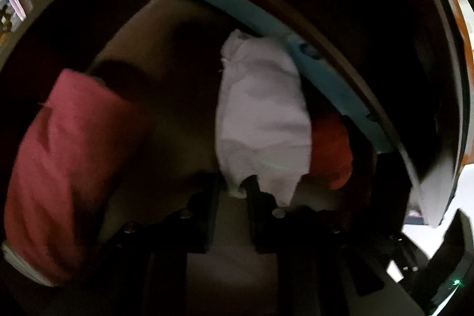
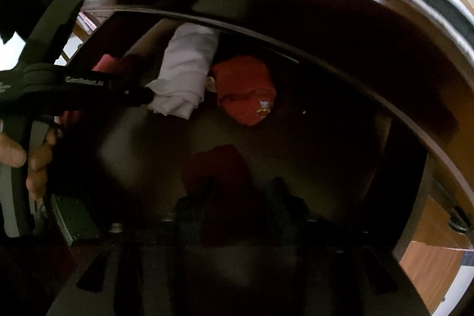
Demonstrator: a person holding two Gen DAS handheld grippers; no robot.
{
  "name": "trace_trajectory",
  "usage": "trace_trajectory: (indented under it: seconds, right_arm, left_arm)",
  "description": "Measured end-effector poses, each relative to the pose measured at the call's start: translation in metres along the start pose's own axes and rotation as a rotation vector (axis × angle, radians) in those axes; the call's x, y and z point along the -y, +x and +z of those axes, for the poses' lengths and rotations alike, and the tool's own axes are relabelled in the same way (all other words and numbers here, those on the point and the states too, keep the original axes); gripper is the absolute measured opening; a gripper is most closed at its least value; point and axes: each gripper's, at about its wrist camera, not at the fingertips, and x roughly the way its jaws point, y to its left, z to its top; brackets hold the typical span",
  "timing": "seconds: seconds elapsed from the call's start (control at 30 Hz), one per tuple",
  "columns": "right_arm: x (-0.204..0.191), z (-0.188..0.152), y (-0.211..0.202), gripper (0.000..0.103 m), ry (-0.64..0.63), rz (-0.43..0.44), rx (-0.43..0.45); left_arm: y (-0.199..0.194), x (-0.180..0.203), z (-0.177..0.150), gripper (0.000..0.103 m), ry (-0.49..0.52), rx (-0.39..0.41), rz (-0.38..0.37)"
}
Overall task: Take underwear out of drawer
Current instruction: 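Reach both tools into the drawer toward the white underwear and red socks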
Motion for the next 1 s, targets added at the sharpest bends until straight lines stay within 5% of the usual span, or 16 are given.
trace_trajectory:
  seconds: [0.23,0.37,0.6,0.7,0.77,1.0]
  right_arm:
    - [-0.009,-0.007,0.006,0.062,0.016,0.071,-0.029]
    - [-0.020,-0.005,0.015,0.062,-0.018,0.072,-0.068]
    - [-0.020,-0.015,0.018,0.062,-0.036,0.054,-0.159]
    - [-0.026,-0.022,0.014,0.043,-0.075,0.037,-0.176]
    - [-0.026,-0.026,0.011,0.043,-0.075,0.046,-0.187]
    - [-0.014,-0.039,-0.009,0.039,-0.039,0.061,-0.176]
  left_arm:
    - [0.008,0.019,-0.004,0.045,-0.009,0.006,0.041]
    - [0.009,0.032,-0.011,0.069,-0.001,0.016,0.034]
    - [0.018,0.047,-0.006,0.071,-0.017,-0.014,0.022]
    - [0.020,0.048,-0.010,0.072,0.003,0.024,0.052]
    - [0.026,0.054,-0.014,0.072,0.029,0.035,0.065]
    - [0.027,0.042,-0.011,0.054,0.070,-0.014,0.073]
